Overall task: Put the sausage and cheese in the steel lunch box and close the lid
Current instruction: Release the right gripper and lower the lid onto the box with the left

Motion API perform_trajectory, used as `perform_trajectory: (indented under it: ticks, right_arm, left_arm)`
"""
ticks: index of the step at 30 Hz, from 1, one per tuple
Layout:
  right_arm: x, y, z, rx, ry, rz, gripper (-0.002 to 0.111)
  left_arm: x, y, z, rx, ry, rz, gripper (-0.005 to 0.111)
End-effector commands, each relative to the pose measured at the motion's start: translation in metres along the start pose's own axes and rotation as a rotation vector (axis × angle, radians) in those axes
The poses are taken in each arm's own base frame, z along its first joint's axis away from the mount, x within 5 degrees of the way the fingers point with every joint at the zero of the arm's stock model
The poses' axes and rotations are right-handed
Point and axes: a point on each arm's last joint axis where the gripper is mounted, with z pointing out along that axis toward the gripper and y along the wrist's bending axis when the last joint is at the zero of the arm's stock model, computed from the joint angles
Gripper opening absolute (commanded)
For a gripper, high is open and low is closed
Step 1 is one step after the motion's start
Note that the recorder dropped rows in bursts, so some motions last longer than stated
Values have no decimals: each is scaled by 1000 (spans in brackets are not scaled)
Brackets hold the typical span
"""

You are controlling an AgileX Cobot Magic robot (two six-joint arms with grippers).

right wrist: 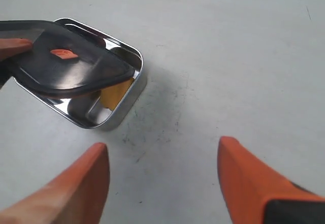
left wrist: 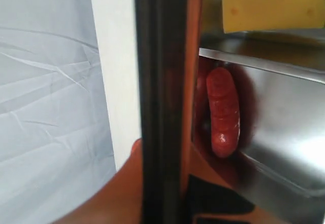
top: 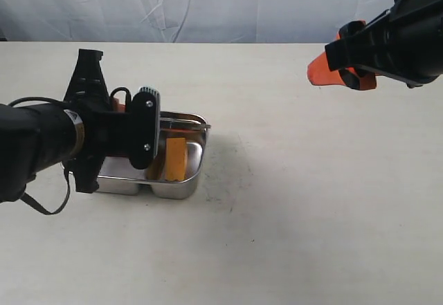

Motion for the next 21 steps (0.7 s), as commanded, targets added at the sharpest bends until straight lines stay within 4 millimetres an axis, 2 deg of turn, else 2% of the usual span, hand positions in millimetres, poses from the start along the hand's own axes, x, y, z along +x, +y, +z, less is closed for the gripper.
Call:
perform_trajectory:
  ticks: [1, 11, 14, 17, 21]
  right_arm:
    - [-1, 0, -3, 5, -5, -2, 60]
    - [2, 0, -3, -2, 22, -2, 60]
    - [2, 0, -3, -3, 24, -2, 60]
    - [3, 0, -3, -5, 31, -2, 60]
    - [3, 1, -3, -6, 36, -2, 60]
  left_arm:
    - [-4, -10, 10, 41, -2, 24, 0]
    - [-9, -19, 13, 124, -37, -103, 0]
    - [-12, -20, 13, 134, -75, -94, 1]
    - [-14, -20, 12, 140, -102, -61, 9]
    - [-14, -20, 12, 139, -103, -48, 27]
